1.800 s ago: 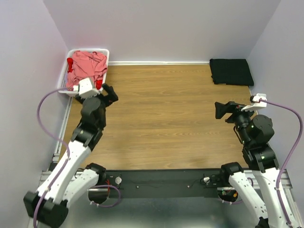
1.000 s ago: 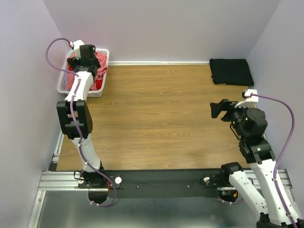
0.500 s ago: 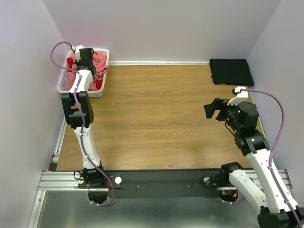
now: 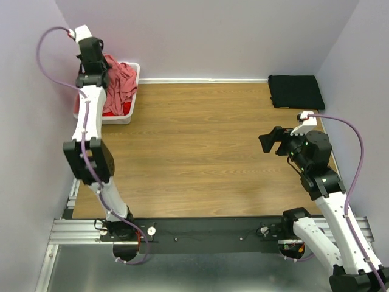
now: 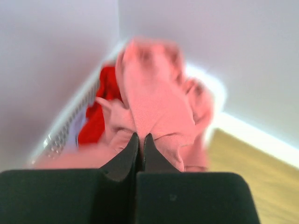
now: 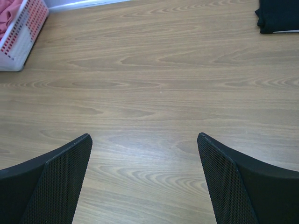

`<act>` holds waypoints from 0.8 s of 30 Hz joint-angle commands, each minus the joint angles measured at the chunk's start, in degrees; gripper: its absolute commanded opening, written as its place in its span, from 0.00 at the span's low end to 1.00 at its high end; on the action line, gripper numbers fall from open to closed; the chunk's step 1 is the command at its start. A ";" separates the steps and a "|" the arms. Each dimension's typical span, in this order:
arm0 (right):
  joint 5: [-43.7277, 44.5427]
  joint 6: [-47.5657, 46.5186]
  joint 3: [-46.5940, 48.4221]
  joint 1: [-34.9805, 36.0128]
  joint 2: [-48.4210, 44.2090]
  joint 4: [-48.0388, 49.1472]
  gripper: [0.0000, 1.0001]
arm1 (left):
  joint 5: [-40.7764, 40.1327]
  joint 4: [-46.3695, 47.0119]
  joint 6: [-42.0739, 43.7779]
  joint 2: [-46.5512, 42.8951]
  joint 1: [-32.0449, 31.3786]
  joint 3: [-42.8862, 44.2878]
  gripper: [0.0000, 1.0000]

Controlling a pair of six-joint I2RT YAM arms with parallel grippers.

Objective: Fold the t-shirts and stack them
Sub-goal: Grab the tshirt from the pile, then move the tshirt to the center of the board

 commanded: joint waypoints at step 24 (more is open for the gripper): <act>-4.89 -0.57 1.38 0.31 -0.90 -0.55 1.00 | 27.64 12.73 1.83 -38.71 -20.01 -12.30 0.00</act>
